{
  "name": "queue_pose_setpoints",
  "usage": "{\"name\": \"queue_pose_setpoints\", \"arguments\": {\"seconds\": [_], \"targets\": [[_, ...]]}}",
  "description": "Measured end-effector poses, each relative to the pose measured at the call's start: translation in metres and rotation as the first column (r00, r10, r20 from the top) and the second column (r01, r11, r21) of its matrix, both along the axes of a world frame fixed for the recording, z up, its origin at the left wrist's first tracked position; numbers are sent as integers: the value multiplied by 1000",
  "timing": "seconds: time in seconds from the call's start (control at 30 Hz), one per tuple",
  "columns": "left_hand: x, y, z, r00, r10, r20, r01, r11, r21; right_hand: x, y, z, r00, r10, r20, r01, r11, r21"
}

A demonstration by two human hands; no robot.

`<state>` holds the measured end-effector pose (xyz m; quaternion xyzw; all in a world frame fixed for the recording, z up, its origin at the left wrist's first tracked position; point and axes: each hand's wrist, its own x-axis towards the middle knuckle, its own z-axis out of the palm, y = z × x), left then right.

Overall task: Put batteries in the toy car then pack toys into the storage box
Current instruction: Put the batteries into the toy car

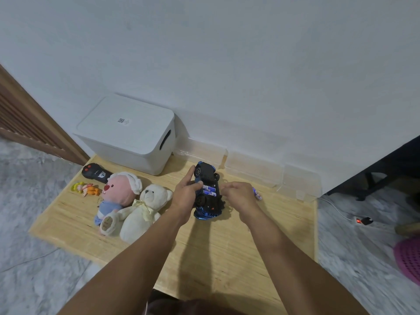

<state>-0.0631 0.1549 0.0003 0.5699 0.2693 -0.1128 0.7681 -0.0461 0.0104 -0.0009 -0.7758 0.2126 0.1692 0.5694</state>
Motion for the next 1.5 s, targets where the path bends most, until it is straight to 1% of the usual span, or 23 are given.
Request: {"name": "queue_pose_setpoints", "arguments": {"seconds": [0.07, 0.13, 0.23, 0.33, 0.4, 0.47, 0.57, 0.67, 0.83, 0.97, 1.07, 1.17, 1.3, 1.4, 1.5], "targets": [[0, 0, -1, 1000, 6, 18, -6, 1000, 8, 2, 2, -1, 1000, 7, -22, -6, 1000, 16], [-1, 0, 0, 1000, 5, 26, -5, 1000, 7, 3, 4, -3, 999, 26, 31, -25, 999, -40], [-2, 1, 1, 1000, -20, 21, 21, 1000, -17, 2, 8, -2, 986, 119, 117, -104, 987, -126], [-2, 2, 1, 1000, -30, -2, 30, 996, -88, 2, 8, 1, 973, 176, 149, -152, 975, -161], [-1, 3, -1, 998, -68, -5, 67, 989, -132, 3, 7, 4, 964, 205, 168, -176, 969, -171], [-2, 5, 0, 991, -132, 24, 134, 981, -139, 3, 5, 6, 952, 244, 183, -207, 958, -199], [-2, 8, -1, 983, -177, 53, 182, 978, -100, 4, 5, 11, 943, 281, 179, -245, 949, -198], [-3, 7, 2, 976, -209, 68, 211, 977, -22, 8, 7, 18, 944, 294, 151, -271, 950, -154], [-6, 6, 3, 955, -282, 90, 270, 955, 125, 12, 11, 28, 956, 291, 40, -285, 951, -124], [-8, 2, 8, 931, -349, 105, 312, 912, 266, 16, 12, 33, 969, 242, -58, -246, 965, -91], [-11, -2, 12, 911, -387, 141, 327, 888, 325, 18, 14, 37, 975, 202, -92, -211, 972, -102], [-14, -5, 11, 908, -389, 153, 320, 883, 342, 18, 14, 39, 975, 188, -121, -202, 972, -122], [-15, -5, 8, 917, -382, 113, 330, 886, 325, 17, 14, 35, 971, 195, -138, -218, 961, -173], [-13, 0, 3, 941, -329, 73, 301, 918, 259, 15, 10, 33, 955, 279, -96, -292, 941, -172], [-10, 3, 0, 956, -288, 54, 273, 943, 192, 11, 4, 35, 909, 416, -2, -410, 896, -173]]}}
